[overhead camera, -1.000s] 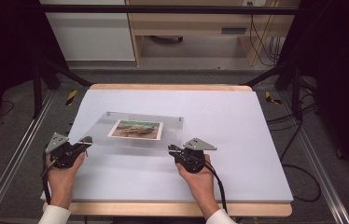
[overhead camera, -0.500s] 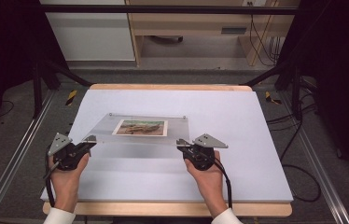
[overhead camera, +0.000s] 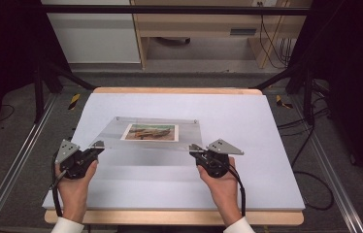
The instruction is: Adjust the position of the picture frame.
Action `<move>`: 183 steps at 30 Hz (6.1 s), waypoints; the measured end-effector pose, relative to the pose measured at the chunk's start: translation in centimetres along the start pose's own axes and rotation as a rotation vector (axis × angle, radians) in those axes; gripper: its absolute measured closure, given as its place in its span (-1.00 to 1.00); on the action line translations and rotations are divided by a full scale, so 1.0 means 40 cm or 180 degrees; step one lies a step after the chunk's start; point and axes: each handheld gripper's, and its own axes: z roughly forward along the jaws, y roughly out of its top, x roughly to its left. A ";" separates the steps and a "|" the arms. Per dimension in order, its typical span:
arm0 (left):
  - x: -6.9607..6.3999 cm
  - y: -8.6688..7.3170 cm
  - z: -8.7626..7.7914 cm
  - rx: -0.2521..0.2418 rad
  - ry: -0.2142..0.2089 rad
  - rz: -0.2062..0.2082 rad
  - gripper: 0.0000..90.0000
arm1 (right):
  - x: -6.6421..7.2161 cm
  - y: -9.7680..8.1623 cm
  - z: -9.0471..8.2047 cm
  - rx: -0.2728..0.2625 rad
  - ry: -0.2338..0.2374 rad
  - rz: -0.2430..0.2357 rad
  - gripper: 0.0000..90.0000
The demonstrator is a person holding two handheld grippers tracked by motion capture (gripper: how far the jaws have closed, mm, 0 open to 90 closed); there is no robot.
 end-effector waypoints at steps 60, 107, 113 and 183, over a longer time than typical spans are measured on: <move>-0.217 0.009 0.129 -0.0188 -0.0308 0.0130 0.86 | -0.190 -0.016 -0.140 0.0001 -0.0552 0.0201 0.86; -0.207 -0.031 0.134 -0.0035 -0.0309 0.0111 0.85 | -0.192 -0.042 -0.127 0.0103 -0.0501 0.0161 0.86; -0.209 -0.040 0.132 0.0008 -0.0307 0.0116 0.85 | -0.193 -0.052 -0.128 0.0119 -0.0474 0.0194 0.86; -0.223 -0.129 0.143 0.0671 -0.0288 0.0285 0.86 | -0.196 -0.142 -0.104 0.0756 -0.0502 0.0185 0.87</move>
